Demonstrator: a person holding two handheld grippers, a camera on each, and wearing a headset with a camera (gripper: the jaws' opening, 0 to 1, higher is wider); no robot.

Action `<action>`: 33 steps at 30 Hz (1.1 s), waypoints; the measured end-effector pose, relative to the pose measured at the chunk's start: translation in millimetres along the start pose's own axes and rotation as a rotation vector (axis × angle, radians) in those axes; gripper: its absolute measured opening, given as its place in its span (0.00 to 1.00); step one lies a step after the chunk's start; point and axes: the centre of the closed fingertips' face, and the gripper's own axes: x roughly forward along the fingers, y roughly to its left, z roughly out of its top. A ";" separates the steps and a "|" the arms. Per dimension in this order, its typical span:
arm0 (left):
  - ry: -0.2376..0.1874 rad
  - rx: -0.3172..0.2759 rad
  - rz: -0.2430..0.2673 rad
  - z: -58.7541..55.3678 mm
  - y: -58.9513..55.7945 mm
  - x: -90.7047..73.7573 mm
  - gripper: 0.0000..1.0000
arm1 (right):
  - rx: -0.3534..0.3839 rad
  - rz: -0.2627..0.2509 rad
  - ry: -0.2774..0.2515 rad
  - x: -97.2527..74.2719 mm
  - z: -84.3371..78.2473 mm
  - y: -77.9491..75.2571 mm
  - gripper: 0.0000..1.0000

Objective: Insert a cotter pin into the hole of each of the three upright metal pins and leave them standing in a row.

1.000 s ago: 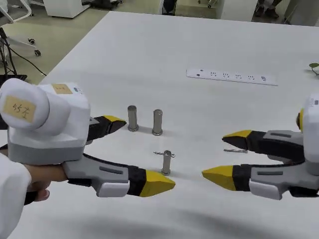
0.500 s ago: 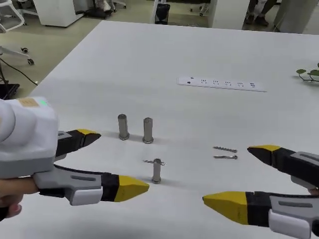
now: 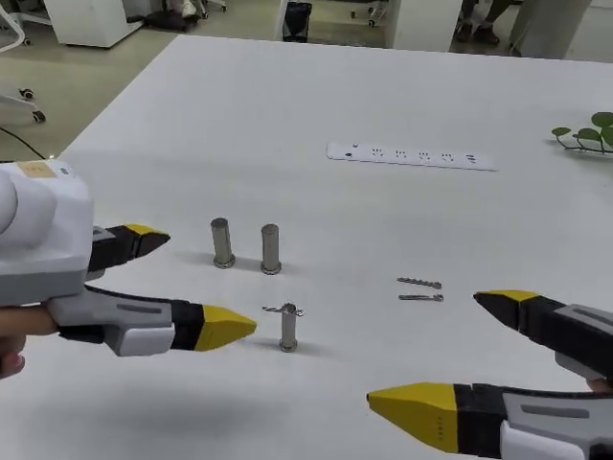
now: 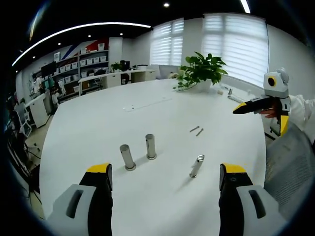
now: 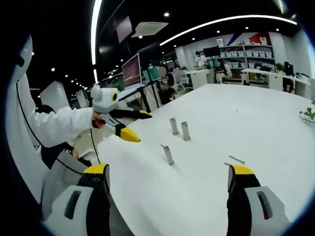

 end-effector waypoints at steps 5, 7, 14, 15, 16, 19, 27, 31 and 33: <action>0.006 0.023 0.066 5.5 26.2 12.4 0.83 | -0.017 0.018 0.017 1.5 -0.9 11.3 0.98; 0.002 0.007 0.067 6.1 32.0 18.5 0.79 | -0.022 0.021 0.020 1.6 -0.2 12.6 0.98; 0.023 0.016 0.102 -0.8 53.2 41.1 0.68 | -0.011 0.003 0.002 -4.5 5.3 8.1 0.97; 0.063 0.050 0.113 -7.9 57.6 44.6 0.66 | -0.006 -0.003 -0.003 -5.4 7.0 6.9 0.97; 0.078 0.053 0.111 -10.8 58.3 47.3 0.65 | -0.002 -0.006 -0.003 -6.9 7.0 7.1 0.97; 0.062 0.023 0.101 -14.1 61.5 58.6 0.62 | 0.002 -0.015 -0.010 -10.3 9.1 6.8 0.97; 0.086 -0.002 0.095 -23.1 68.1 78.2 0.49 | 0.023 -0.028 -0.010 -14.7 8.5 7.4 0.95; 0.095 0.002 0.094 -27.0 69.2 84.1 0.48 | 0.026 -0.034 -0.009 -15.2 8.6 6.4 0.95; 0.094 -0.005 0.088 -28.0 69.1 86.5 0.45 | 0.030 -0.041 -0.005 -14.6 8.1 4.3 0.95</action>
